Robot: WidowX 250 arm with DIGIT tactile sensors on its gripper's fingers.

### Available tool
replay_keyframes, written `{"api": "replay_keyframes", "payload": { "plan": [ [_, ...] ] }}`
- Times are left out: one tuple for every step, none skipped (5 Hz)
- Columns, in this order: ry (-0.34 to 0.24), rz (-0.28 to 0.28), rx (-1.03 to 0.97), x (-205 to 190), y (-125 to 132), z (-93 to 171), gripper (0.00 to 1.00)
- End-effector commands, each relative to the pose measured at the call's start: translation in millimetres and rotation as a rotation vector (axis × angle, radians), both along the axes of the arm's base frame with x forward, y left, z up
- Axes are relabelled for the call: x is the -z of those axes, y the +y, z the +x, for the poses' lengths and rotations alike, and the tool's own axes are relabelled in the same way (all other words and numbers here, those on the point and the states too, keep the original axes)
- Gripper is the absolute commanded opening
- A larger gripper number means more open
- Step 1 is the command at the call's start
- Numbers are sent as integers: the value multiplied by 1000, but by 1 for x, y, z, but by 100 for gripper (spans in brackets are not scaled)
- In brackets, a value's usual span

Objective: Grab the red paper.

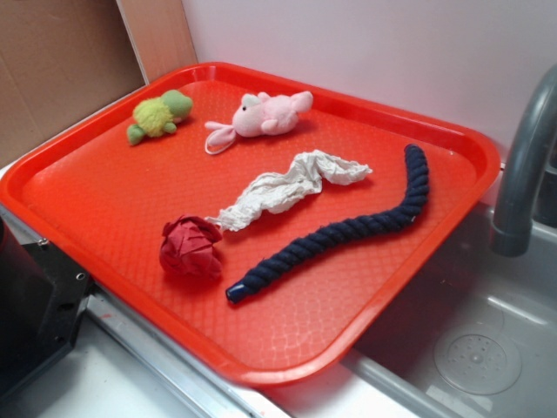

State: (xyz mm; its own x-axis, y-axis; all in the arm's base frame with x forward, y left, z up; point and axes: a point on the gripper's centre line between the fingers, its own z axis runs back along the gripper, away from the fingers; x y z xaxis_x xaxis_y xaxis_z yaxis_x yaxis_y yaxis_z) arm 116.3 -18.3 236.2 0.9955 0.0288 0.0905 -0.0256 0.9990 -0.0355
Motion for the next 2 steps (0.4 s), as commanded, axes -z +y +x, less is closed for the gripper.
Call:
{"api": "replay_keyframes", "payload": {
  "plan": [
    [0, 0, 0, 0, 0, 0, 100],
    [-13, 29, 250, 11, -4, 9, 100]
  ]
}}
